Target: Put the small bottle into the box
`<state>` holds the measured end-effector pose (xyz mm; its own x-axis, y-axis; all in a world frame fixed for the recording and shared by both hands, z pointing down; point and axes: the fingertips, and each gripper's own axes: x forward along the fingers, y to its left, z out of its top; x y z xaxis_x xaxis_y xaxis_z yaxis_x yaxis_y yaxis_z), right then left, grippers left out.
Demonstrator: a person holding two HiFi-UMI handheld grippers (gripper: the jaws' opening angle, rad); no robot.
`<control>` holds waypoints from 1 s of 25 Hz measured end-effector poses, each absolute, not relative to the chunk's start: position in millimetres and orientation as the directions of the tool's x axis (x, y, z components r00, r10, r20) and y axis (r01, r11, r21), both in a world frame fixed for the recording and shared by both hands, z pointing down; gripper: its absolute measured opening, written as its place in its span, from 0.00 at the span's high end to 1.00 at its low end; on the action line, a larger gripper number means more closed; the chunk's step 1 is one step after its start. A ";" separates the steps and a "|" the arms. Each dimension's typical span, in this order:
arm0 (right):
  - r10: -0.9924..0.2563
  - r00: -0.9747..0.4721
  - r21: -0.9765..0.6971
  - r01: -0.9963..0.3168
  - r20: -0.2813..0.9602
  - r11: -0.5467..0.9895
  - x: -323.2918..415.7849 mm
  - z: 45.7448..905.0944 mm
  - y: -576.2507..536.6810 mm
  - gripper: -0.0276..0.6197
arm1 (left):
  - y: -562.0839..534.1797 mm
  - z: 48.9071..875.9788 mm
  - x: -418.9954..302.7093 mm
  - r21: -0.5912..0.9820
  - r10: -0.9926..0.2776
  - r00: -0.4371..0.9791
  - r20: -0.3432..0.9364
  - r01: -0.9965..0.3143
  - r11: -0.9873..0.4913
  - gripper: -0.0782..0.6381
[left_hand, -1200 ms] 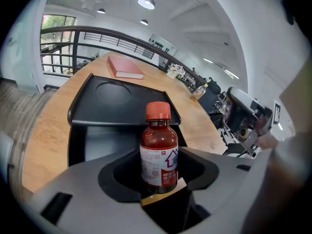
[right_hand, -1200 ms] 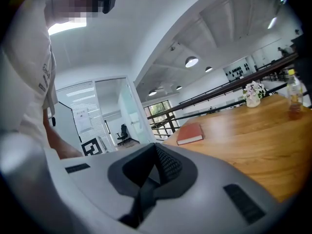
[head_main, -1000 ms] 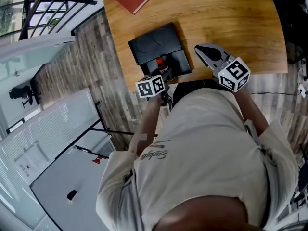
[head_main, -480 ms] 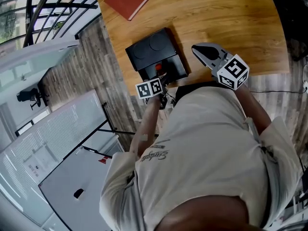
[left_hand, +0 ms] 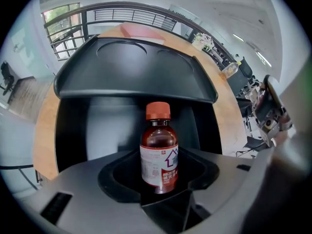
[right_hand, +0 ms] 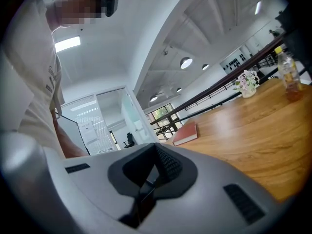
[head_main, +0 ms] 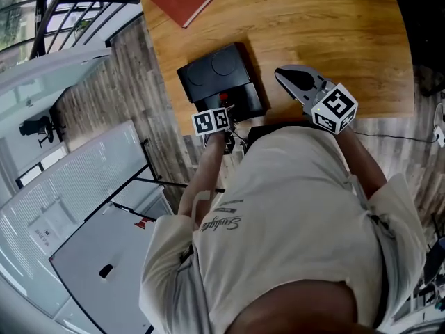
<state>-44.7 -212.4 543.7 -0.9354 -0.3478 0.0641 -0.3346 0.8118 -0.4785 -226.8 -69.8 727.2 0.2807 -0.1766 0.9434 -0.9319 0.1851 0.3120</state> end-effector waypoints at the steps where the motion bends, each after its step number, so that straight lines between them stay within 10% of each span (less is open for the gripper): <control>1: -0.350 -0.935 -0.484 -0.333 0.059 0.809 -44.6 543.9 -214.2 0.97 | -68.7 728.2 -227.3 0.312 -0.163 0.283 0.945 -0.931 0.189 0.57; 25: -0.272 -0.956 -0.427 -0.291 0.106 0.856 -63.0 546.3 -212.8 0.96 | -60.0 740.6 -224.2 0.256 0.015 0.264 0.964 -0.945 0.202 0.57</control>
